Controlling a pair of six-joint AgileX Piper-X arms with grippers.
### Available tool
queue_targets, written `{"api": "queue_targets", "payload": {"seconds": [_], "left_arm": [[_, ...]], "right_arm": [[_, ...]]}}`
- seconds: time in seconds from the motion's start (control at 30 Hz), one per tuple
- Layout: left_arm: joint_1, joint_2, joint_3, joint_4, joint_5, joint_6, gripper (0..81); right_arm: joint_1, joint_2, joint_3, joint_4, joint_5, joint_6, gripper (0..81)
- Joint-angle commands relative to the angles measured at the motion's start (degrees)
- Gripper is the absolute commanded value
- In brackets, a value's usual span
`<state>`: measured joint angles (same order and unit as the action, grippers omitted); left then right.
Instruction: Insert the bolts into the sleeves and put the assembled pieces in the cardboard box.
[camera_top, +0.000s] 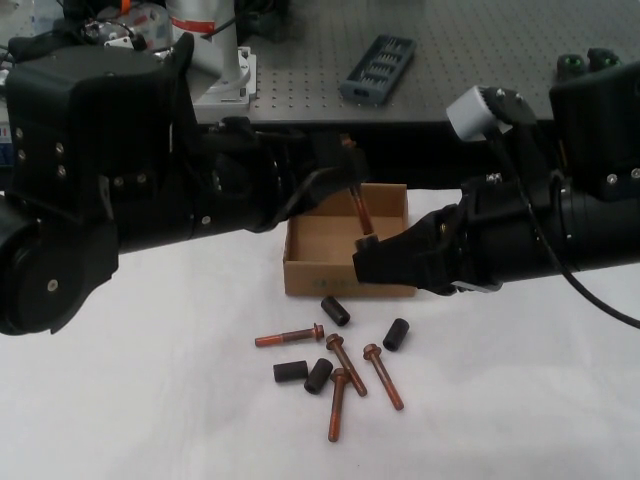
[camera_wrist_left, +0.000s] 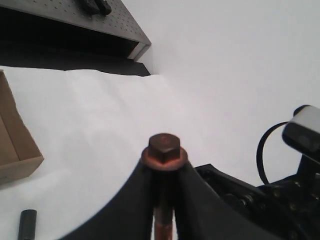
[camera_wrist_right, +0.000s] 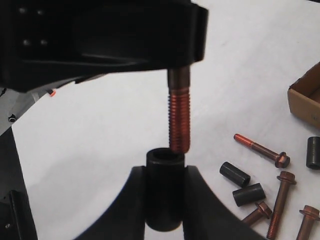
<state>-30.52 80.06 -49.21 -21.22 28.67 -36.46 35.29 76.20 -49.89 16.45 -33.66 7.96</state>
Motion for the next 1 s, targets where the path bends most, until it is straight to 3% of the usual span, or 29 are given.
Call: {"api": "queue_targets", "payload": {"seconds": [0.0, 0.97], "left_arm": [[0.03, -0.12, -0.31, -1.55, 0.85, -0.83, 0.6], [0.03, -0.12, -0.31, -1.17, 1.71, 0.71, 0.6]], "right_arm": [[-0.77, 0.01, -0.70, -0.91, -0.78, -0.83, 1.5], [-1.81, 0.01, -0.70, -1.38, -3.39, -0.05, 1.5]]}}
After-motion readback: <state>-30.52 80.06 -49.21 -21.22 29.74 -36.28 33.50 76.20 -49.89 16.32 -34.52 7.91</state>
